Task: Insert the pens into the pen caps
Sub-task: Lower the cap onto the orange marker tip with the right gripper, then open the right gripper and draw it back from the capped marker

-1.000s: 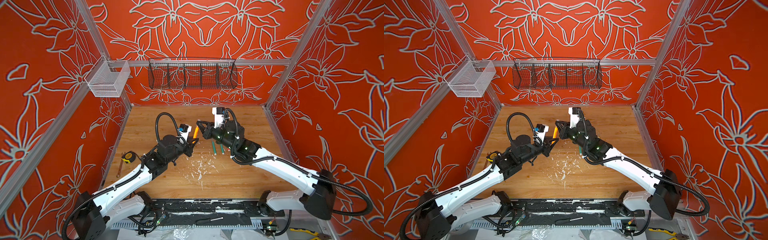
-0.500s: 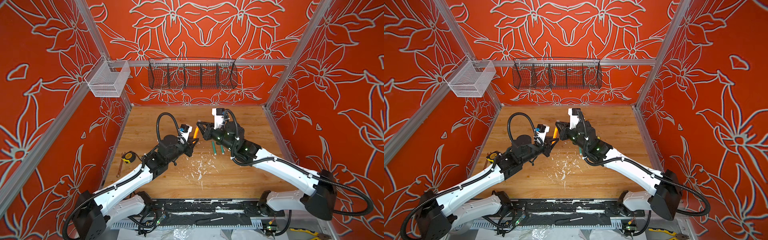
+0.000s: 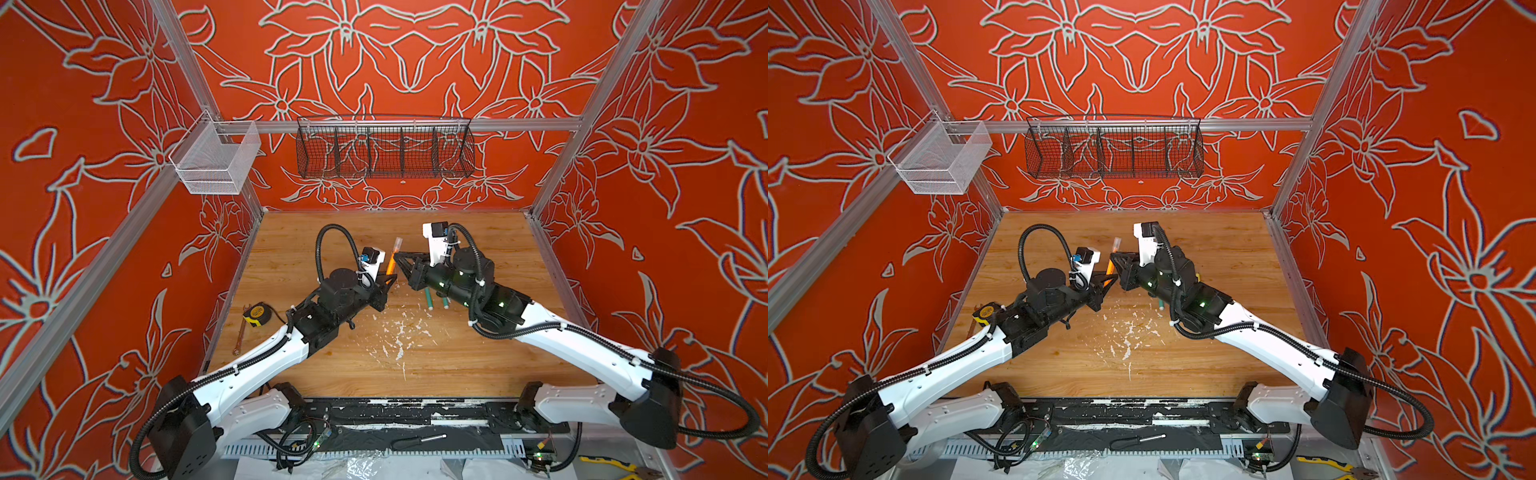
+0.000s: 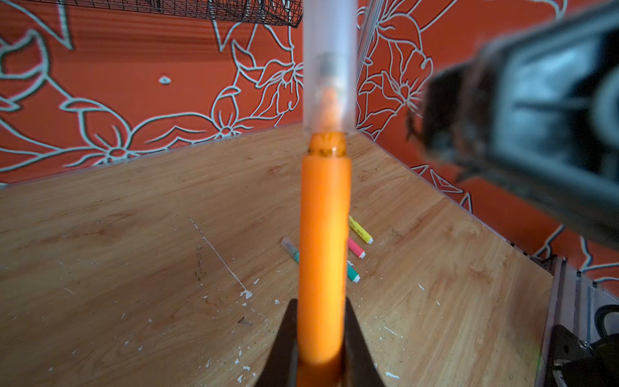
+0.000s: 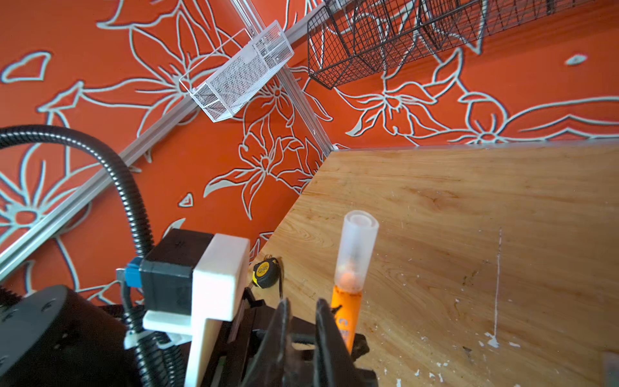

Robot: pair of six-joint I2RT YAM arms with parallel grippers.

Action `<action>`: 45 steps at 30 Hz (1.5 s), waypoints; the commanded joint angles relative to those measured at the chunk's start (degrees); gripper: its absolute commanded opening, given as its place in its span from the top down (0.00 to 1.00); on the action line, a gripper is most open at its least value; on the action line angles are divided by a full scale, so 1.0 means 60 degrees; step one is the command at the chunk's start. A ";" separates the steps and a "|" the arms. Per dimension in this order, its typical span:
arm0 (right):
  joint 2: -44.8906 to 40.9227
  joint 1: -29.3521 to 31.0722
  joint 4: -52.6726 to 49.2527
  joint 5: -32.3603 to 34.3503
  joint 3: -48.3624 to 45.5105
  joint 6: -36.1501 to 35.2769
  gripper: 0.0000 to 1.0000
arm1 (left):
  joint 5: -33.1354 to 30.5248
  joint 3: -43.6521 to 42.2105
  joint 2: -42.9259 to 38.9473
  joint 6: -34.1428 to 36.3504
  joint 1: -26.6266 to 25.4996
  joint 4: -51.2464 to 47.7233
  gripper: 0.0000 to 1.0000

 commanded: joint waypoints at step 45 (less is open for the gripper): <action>0.0185 -0.1979 -0.3747 -0.1249 0.3129 -0.0562 0.66 | 0.1258 0.0076 0.0159 0.1697 -0.0026 0.1417 1.00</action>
